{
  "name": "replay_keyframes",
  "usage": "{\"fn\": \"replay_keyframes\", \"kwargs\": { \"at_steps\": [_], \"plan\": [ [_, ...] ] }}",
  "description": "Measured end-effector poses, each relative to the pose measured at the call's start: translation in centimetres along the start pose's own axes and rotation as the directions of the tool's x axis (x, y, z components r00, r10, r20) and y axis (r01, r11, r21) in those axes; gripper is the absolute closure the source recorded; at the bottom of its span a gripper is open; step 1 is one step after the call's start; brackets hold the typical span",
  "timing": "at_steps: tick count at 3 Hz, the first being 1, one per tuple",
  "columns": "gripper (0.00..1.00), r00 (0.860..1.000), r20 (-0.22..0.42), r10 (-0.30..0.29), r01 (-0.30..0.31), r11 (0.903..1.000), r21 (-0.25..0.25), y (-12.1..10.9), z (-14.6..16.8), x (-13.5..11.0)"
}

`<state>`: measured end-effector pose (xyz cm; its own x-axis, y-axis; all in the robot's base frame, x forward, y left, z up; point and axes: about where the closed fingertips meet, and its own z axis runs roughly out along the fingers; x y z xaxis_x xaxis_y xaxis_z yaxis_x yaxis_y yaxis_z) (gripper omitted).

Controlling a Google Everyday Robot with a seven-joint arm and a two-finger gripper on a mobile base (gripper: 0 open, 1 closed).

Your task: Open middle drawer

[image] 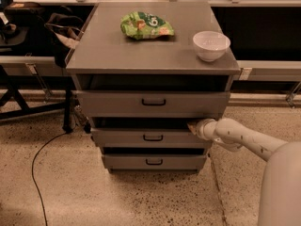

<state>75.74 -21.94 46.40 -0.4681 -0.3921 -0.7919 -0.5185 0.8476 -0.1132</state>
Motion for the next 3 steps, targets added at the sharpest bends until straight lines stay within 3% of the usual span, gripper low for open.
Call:
{"fn": "replay_keyframes", "kwargs": {
  "at_steps": [2,3],
  "plan": [
    [1.0,0.999,-0.034,0.015,-0.015,0.9997,-0.019,-0.1,-0.6,1.3],
    [1.0,0.997,-0.054,0.052,-0.053,0.9982,-0.029,-0.5,-1.7,3.1]
  ]
}}
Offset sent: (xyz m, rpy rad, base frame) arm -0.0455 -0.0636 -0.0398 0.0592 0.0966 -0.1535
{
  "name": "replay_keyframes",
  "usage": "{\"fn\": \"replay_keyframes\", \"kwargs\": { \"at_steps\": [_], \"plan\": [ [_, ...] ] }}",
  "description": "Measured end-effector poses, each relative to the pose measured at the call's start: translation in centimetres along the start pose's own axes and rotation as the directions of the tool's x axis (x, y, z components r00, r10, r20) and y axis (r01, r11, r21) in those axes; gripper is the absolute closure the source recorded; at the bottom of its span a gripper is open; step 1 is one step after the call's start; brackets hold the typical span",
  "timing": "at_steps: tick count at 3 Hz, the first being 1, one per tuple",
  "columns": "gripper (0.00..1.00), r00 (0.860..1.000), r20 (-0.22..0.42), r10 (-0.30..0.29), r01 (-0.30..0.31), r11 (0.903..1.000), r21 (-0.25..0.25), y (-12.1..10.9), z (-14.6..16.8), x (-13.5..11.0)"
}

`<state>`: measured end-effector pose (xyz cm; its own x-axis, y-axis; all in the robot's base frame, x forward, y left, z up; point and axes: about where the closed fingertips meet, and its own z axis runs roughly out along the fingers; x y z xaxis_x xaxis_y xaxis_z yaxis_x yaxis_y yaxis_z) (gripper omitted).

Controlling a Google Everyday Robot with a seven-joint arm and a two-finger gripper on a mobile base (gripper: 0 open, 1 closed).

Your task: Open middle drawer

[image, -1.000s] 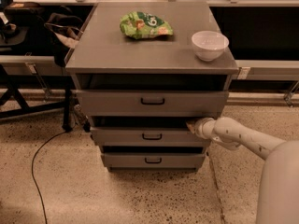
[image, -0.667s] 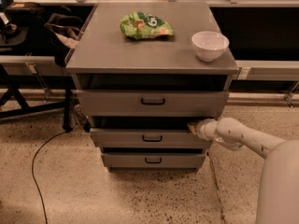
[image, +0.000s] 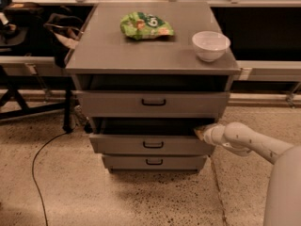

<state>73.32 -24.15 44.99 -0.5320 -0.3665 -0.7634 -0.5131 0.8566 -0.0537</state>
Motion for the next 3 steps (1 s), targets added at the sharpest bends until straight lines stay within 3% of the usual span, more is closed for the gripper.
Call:
{"fn": "replay_keyframes", "kwargs": {
  "at_steps": [1,2,3],
  "plan": [
    [1.0,0.998,0.006,0.058,-0.058,0.9973,-0.045,-0.2,-3.5,3.0],
    [1.0,0.998,0.006,0.058,-0.058,0.9973,-0.046,-0.1,-3.5,3.0],
    [1.0,0.999,-0.035,0.002,-0.005,0.9942,-0.107,3.6,-3.3,5.3]
  ]
}}
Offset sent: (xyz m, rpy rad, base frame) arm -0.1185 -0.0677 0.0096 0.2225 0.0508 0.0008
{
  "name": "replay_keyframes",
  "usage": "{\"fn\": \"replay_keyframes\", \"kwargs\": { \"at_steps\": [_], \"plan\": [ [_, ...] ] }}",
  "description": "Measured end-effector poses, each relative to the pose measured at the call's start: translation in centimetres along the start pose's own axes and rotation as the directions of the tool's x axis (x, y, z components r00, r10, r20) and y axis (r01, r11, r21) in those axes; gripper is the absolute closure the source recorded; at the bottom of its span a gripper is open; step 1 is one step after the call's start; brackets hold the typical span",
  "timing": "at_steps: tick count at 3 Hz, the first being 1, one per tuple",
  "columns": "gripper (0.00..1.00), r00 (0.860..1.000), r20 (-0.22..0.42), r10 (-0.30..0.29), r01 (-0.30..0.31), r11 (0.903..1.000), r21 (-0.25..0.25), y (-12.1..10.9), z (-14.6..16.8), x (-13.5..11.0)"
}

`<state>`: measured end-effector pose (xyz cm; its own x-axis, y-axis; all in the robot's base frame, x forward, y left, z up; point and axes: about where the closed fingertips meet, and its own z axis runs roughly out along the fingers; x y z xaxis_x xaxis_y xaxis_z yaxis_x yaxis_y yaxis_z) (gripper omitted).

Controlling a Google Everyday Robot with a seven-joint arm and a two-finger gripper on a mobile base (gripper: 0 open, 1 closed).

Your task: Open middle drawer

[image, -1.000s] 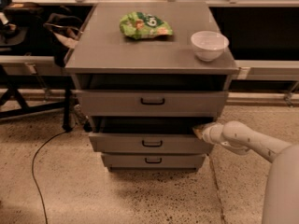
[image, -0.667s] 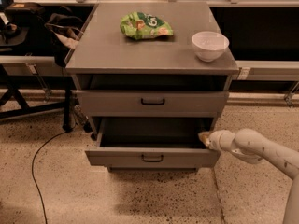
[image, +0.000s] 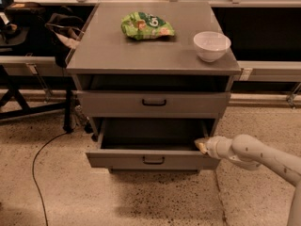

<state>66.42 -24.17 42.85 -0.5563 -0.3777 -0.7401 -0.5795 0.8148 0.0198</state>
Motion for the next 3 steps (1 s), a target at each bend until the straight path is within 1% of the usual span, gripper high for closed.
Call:
{"fn": "replay_keyframes", "kwargs": {
  "at_steps": [1,2,3],
  "plan": [
    [1.0,1.0,0.0,0.0,0.0,1.0,0.0,0.0,-0.2,-0.2],
    [1.0,0.999,-0.013,0.032,-0.032,0.9995,-0.006,1.3,-1.3,2.1],
    [1.0,0.999,-0.013,0.032,-0.032,0.9995,-0.006,1.3,-1.4,1.9]
  ]
}}
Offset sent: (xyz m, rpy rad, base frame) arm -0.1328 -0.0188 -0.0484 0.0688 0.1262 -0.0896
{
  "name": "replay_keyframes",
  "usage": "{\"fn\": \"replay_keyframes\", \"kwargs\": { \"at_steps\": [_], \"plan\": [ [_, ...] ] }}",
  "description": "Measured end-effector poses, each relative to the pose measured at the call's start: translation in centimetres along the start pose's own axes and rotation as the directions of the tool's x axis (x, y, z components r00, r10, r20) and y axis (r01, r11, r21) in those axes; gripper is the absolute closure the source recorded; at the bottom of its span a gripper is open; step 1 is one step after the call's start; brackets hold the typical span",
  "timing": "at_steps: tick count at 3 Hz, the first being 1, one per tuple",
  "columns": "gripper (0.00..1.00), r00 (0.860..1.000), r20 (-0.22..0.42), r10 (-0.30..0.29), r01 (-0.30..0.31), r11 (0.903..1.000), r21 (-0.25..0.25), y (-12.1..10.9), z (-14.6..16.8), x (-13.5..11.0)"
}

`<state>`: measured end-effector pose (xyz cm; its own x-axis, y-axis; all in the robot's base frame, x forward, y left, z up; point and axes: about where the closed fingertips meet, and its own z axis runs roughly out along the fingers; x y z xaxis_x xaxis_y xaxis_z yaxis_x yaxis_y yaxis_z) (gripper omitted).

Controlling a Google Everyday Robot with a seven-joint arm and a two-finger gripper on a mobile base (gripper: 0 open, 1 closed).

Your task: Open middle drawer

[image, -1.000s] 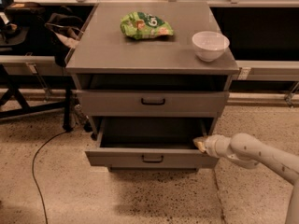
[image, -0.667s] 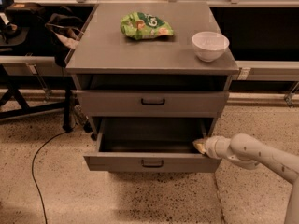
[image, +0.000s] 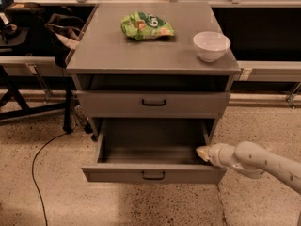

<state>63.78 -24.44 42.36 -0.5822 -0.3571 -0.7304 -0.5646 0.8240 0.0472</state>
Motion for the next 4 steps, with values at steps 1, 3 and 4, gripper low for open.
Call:
{"fn": "replay_keyframes", "kwargs": {
  "at_steps": [1,3,4],
  "plan": [
    [1.0,0.997,-0.045,0.058,-0.059,0.9978,-0.029,1.6,-2.6,4.0],
    [1.0,0.997,-0.048,0.057,-0.059,0.9978,-0.031,2.2,-2.4,3.2],
    [1.0,0.997,-0.07,0.02,-0.025,0.9966,-0.078,4.2,-1.6,3.4]
  ]
}}
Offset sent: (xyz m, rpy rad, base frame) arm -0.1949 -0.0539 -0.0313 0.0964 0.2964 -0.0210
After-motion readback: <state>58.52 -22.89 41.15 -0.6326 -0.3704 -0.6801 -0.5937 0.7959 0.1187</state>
